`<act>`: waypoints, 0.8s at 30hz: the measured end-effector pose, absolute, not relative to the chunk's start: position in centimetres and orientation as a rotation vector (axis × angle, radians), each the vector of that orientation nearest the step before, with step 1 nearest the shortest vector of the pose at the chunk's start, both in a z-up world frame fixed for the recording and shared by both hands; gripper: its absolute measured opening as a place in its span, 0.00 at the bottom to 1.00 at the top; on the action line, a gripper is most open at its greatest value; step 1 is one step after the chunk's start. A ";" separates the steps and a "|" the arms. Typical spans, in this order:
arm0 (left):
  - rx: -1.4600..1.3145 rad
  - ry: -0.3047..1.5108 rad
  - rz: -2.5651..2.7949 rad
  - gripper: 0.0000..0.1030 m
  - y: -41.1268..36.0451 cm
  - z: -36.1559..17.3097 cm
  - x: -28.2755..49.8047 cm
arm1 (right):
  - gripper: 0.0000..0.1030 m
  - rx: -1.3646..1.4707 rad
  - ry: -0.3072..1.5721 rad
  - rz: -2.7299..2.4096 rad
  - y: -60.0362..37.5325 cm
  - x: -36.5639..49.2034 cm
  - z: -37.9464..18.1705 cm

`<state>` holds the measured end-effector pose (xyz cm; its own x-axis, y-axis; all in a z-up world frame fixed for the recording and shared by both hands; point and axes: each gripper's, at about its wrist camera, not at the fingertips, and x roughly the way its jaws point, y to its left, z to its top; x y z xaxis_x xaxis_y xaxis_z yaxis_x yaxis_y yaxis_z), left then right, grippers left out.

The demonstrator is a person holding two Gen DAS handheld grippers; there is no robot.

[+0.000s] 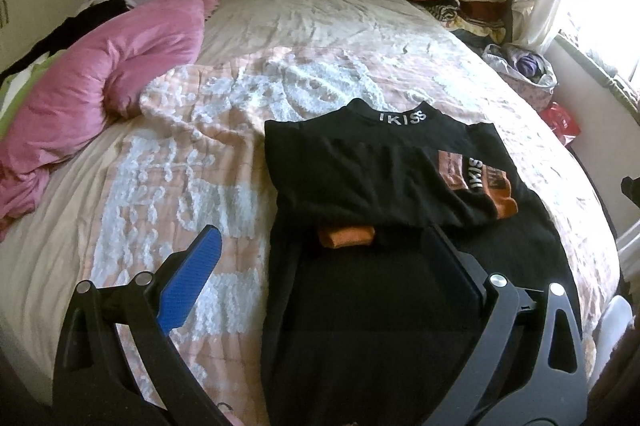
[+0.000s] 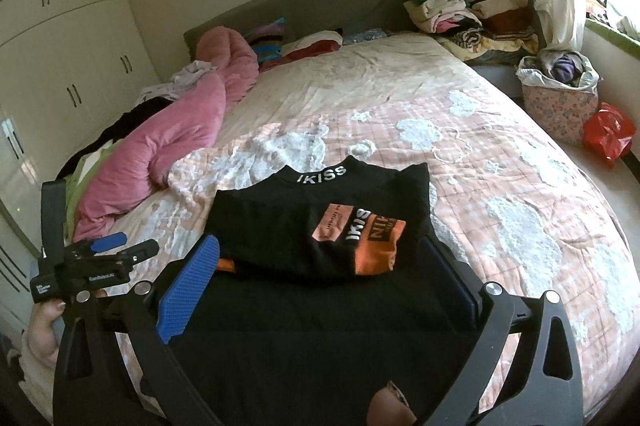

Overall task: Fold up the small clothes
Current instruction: 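Withdraw both tools from the sleeves and move them toward the shirt hem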

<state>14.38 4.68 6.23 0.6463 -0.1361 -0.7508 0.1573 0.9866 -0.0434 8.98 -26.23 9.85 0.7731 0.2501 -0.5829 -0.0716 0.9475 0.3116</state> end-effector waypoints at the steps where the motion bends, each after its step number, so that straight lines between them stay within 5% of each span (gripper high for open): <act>1: 0.026 0.852 -0.167 0.91 4.7 6.2 14.2 | 0.96 0.281 0.667 0.175 -26.4 8.8 9.8; 24: 0.040 0.860 -0.120 0.91 6.5 5.2 9.9 | 0.96 0.288 0.680 0.126 -29.2 3.4 7.8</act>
